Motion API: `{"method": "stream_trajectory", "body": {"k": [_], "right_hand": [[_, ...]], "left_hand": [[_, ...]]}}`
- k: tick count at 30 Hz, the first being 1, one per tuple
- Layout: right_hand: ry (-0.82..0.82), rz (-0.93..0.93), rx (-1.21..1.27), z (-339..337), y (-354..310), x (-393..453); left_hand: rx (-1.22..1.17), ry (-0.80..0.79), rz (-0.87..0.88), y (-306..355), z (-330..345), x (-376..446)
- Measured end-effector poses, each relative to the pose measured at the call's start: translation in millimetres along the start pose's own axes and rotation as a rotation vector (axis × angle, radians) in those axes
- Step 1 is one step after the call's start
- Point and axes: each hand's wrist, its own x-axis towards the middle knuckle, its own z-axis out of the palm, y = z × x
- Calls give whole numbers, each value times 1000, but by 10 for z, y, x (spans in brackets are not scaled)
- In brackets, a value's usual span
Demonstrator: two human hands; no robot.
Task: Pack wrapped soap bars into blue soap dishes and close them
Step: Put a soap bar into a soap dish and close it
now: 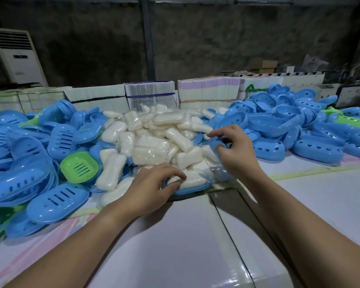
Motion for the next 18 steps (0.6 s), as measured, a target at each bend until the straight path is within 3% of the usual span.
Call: {"method": "stream_trajectory", "body": {"k": [7,10,14,18], "right_hand": [[-46,363,1056,-91,-140,48],[-139,468,1307,-44,-138,46],[-235,490,1272,-57,-96,35],[-392,465,629,-75,-31,23]], "left_hand": [[27,28,-19,-13,34,-9],[-16,40,-61,-23,48,-12],[-56,51,-96,-16,54,-21],[-65,54,-105,-7,52,-35]]}}
